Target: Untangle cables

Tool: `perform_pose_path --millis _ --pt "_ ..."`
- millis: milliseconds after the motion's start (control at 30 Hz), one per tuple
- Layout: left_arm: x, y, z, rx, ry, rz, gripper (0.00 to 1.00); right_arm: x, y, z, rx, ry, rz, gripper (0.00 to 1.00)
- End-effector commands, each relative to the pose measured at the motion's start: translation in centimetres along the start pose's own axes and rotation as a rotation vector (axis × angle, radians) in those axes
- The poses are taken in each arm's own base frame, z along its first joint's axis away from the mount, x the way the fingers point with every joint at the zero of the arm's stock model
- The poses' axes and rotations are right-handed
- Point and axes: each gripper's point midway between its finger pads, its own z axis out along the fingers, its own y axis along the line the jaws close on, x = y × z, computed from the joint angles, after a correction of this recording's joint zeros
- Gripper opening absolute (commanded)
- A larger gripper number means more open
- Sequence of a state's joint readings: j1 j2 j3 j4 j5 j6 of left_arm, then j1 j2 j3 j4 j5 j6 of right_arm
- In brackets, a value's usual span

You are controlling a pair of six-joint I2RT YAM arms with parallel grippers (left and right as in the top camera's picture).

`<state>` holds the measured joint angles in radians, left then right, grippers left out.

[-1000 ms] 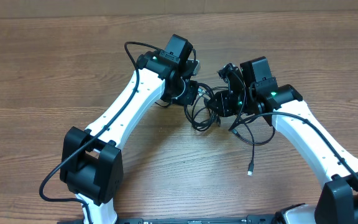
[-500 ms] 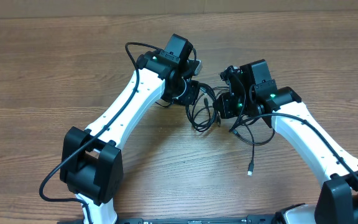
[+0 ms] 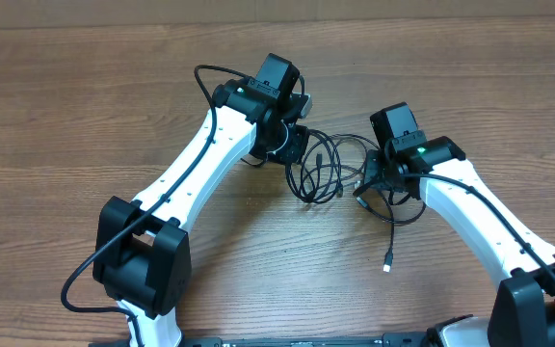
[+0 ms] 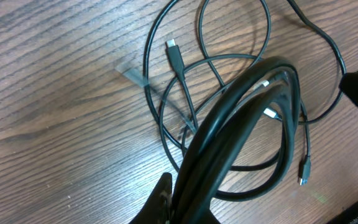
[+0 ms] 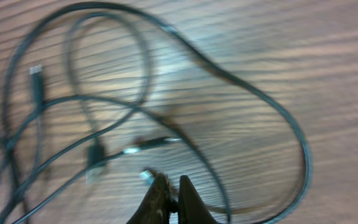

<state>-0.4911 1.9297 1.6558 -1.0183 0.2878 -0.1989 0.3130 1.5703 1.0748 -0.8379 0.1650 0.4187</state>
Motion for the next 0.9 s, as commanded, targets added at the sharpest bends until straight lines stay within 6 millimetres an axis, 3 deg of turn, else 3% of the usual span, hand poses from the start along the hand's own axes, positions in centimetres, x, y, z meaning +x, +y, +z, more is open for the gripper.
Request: perform_pose_path --millis 0,133,200,267,367,400,500,533,567,667,767,867 --pt "-0.3 -0.1 -0.9 -0.009 -0.025 0.034 0.04 -0.2 -1.1 0.4 0.032 -0.023 0.104 0.30" --pt "-0.4 -0.1 -0.9 -0.009 -0.030 0.043 0.04 0.6 2.0 0.2 -0.141 0.035 -0.015 0.61" --pt "-0.9 0.2 -1.3 -0.021 -0.050 0.069 0.04 1.0 3.2 0.0 -0.217 0.061 -0.062 0.66" --pt "-2.2 1.2 -3.0 -0.072 -0.095 0.058 0.04 1.3 3.3 -0.1 -0.224 0.073 -0.062 0.68" --pt "-5.3 2.7 -8.9 -0.164 -0.233 0.042 0.04 1.5 3.0 0.0 -0.213 0.084 -0.052 0.68" --pt "-7.1 3.5 -12.8 -0.227 -0.334 0.035 0.04 1.4 2.8 0.0 -0.209 0.086 -0.020 0.68" --pt "-9.3 4.2 -19.3 -0.312 -0.513 0.019 0.04 1.2 2.2 0.1 -0.200 0.087 0.022 0.68" --pt "-9.8 4.2 -20.7 -0.326 -0.552 0.016 0.04 1.1 2.1 0.1 -0.199 0.087 0.025 0.68" --pt "-10.6 4.1 -24.2 -0.354 -0.649 0.009 0.04 1.0 1.9 0.2 -0.196 0.087 0.032 0.68" --pt "-11.1 2.4 -28.9 -0.304 -0.790 -0.018 0.04 1.0 1.5 0.2 -0.190 0.091 0.041 0.69" --pt "-10.9 1.8 -30.1 -0.276 -0.828 -0.036 0.04 1.0 1.4 0.2 -0.187 0.089 0.043 0.70" --pt "-10.3 2.5 -29.6 -0.307 -0.794 -0.053 0.04 1.0 1.4 0.3 -0.187 0.090 0.042 0.70"
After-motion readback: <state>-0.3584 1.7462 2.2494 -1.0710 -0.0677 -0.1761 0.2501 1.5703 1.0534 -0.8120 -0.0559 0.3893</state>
